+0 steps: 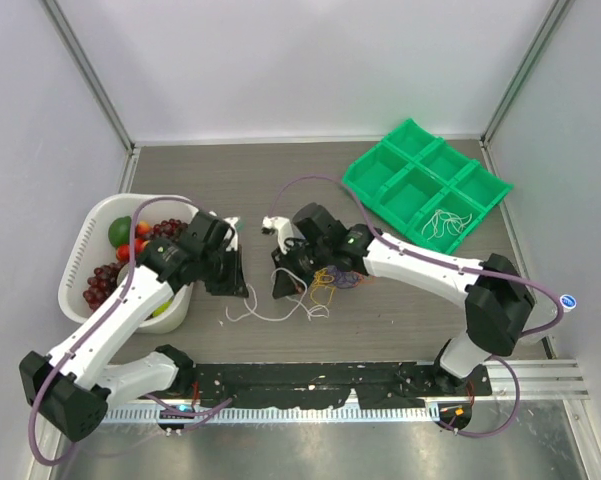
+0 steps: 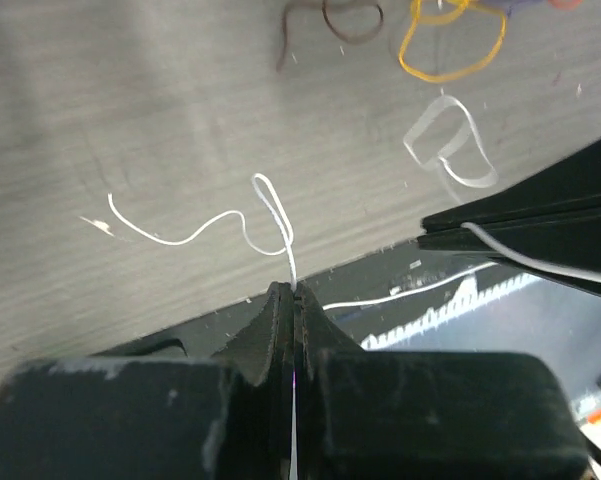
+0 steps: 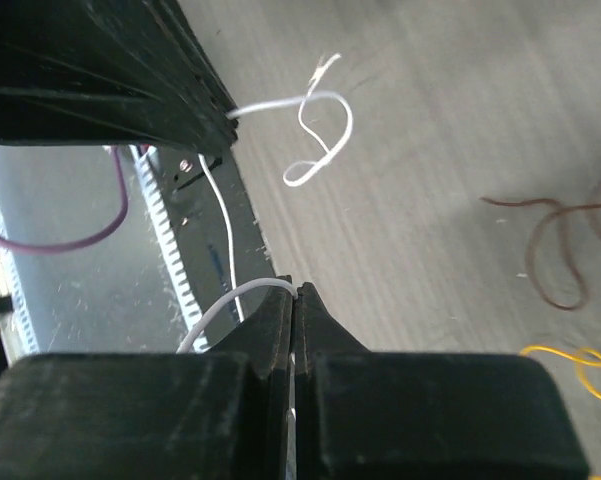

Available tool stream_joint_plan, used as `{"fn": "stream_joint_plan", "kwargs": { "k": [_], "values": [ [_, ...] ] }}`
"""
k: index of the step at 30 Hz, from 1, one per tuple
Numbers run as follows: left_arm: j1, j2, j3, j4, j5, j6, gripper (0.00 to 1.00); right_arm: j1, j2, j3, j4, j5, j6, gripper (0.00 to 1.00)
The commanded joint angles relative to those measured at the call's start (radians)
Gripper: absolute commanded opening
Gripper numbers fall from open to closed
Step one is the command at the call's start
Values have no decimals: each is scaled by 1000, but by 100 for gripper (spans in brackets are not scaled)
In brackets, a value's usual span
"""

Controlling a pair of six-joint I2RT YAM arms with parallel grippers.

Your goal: Untangle the cables

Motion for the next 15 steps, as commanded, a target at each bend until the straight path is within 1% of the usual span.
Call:
{"fn": "stream_joint_plan", "kwargs": {
  "k": [1,4,5,6,8,9,10,13,14,15],
  "values": [
    [-9,-106,-95,70,156,-83,0,75,33,-23,88,-71,27,1],
    [-8,-89,-137,70,153,-144,0,102,56,-68,192,28,145,1],
    [-7,-80,-142,82,137,-159,0,105,64,-77,205,101,170,3],
    [-8,-77,-140,87,115,-176,0,105,70,-91,224,132,216,3],
    [-8,-76,-136,110,78,-192,2,106,93,-71,200,182,232,4],
    [-9,-83,-134,125,58,-198,10,106,110,-54,161,229,239,4],
    [-9,-84,-134,128,32,-204,16,106,124,-25,148,245,250,4],
    [-8,-78,-105,84,-21,-218,45,112,205,44,81,260,273,5],
    [-9,-86,-97,59,-28,-218,52,118,236,88,64,271,276,7],
    [-9,-96,-90,33,-46,-221,57,135,254,108,13,313,279,7]
  ]
}}
